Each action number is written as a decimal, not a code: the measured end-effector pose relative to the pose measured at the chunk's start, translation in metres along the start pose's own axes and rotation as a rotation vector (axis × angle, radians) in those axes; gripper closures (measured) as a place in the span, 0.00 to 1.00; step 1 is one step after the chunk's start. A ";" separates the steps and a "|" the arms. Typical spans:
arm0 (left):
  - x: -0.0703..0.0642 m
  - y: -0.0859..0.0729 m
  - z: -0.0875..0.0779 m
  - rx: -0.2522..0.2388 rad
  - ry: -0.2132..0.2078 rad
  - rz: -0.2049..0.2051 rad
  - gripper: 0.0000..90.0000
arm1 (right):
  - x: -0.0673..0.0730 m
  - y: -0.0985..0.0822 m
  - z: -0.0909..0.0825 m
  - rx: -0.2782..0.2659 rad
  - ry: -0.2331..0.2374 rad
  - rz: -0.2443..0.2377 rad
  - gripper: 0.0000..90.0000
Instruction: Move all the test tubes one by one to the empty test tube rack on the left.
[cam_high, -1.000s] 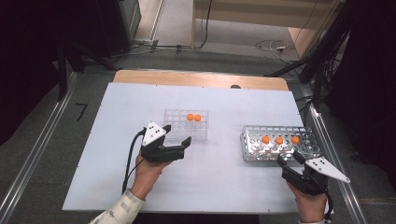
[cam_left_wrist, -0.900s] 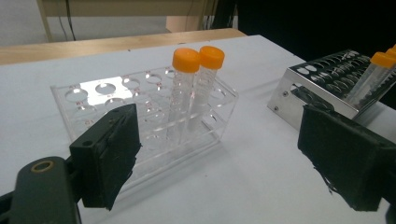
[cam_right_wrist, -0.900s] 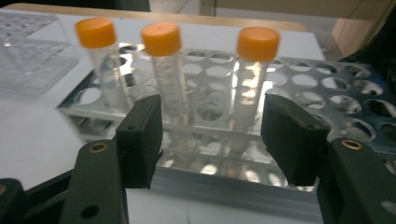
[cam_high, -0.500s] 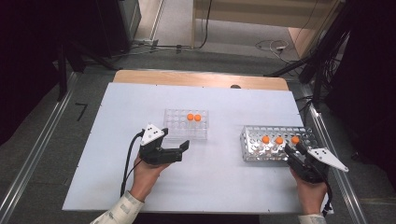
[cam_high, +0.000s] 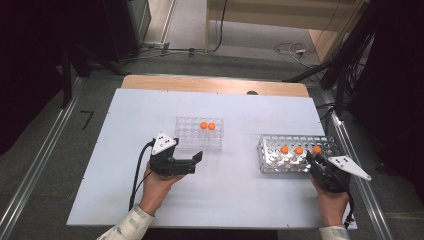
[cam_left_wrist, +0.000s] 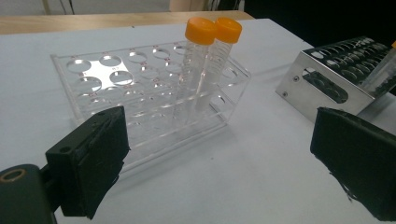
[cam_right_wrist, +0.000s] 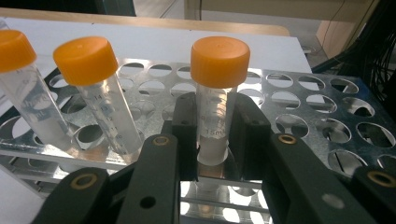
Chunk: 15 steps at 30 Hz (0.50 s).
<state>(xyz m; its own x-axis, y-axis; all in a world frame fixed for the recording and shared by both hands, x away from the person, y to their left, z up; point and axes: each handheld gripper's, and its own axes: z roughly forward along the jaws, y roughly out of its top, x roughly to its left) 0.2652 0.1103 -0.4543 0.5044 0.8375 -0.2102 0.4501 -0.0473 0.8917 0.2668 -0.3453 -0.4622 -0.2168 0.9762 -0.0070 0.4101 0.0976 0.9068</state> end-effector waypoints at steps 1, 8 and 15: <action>0.000 0.000 0.000 0.001 -0.002 0.001 0.05 | 0.000 0.001 -0.001 -0.005 0.001 0.005 0.79; -0.001 0.000 0.001 0.013 0.006 0.008 0.05 | -0.002 0.017 -0.016 -0.072 0.006 0.024 0.79; -0.001 0.000 0.000 0.011 0.008 0.005 0.05 | -0.001 0.028 -0.037 -0.136 0.015 0.020 0.79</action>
<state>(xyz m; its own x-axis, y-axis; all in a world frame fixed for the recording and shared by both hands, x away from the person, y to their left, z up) 0.2645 0.1101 -0.4544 0.5009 0.8414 -0.2027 0.4556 -0.0572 0.8884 0.2458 -0.3508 -0.4209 -0.2234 0.9746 0.0173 0.2909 0.0497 0.9555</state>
